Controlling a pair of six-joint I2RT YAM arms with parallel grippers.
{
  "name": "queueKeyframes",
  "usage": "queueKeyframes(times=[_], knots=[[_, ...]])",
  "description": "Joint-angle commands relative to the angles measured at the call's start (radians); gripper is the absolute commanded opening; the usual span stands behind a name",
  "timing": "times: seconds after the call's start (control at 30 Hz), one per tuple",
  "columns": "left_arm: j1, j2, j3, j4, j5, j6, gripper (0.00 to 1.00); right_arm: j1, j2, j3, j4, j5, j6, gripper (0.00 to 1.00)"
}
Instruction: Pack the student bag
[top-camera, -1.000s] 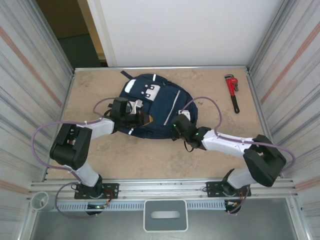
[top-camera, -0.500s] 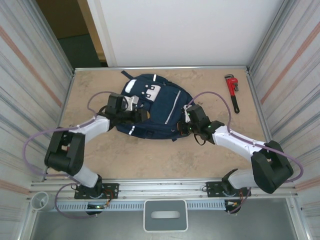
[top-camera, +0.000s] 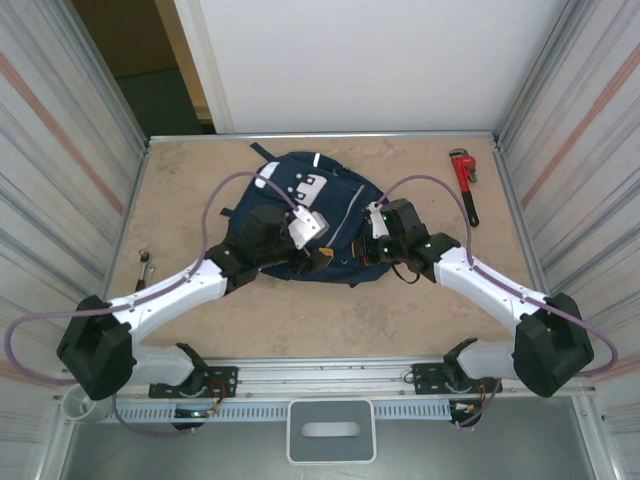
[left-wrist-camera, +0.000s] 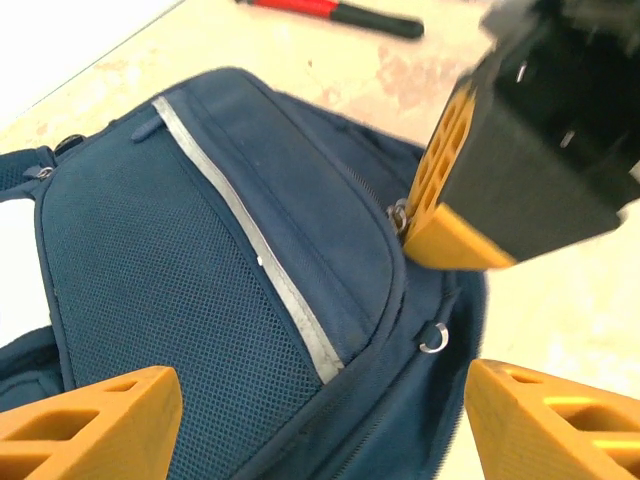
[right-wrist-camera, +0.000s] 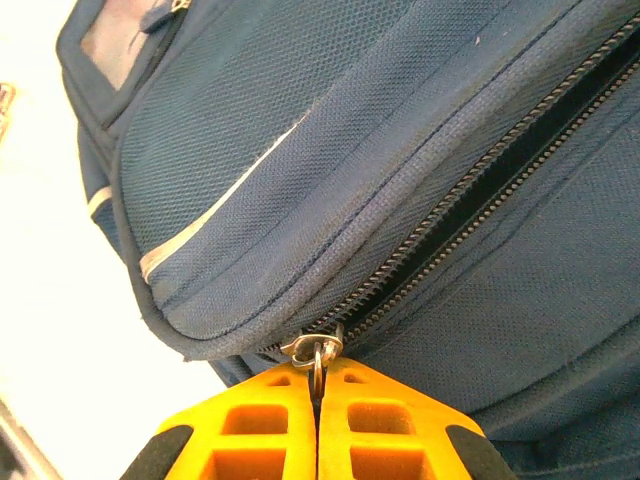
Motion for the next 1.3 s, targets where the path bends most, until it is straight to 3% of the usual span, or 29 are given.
queueKeyframes(times=[0.0, 0.13, 0.4, 0.53, 0.8, 0.97, 1.03, 1.13, 1.27], knots=[[-0.023, 0.059, 0.035, 0.024, -0.055, 0.222, 0.74, -0.007, -0.047, 0.054, 0.011, -0.075, 0.026, 0.0], [-0.038, 0.123, 0.052, 0.06, -0.046, 0.3, 0.7, -0.007, -0.058, 0.051, 0.015, -0.09, 0.038, 0.0], [-0.035, 0.18, 0.085, 0.087, -0.073, 0.296, 0.27, -0.009, -0.057, 0.041, -0.021, -0.052, 0.018, 0.0], [0.009, 0.128, 0.025, 0.113, 0.038, 0.296, 0.1, -0.061, -0.046, 0.056, -0.112, 0.023, -0.021, 0.0], [0.156, -0.019, -0.145, 0.202, 0.268, 0.349, 0.07, -0.174, 0.092, 0.166, -0.227, 0.099, -0.056, 0.0], [0.232, -0.061, -0.182, 0.18, 0.232, 0.345, 0.13, -0.158, 0.15, 0.218, -0.167, 0.017, -0.067, 0.0], [0.236, -0.085, -0.182, 0.175, 0.185, 0.321, 0.31, -0.134, 0.159, 0.226, -0.144, -0.021, -0.067, 0.0], [0.22, -0.146, -0.17, 0.139, 0.243, 0.239, 0.59, -0.101, 0.152, 0.226, -0.121, -0.048, -0.059, 0.0], [0.136, -0.182, -0.162, 0.119, 0.222, 0.178, 0.79, -0.075, 0.118, 0.206, -0.087, -0.079, -0.028, 0.0]])
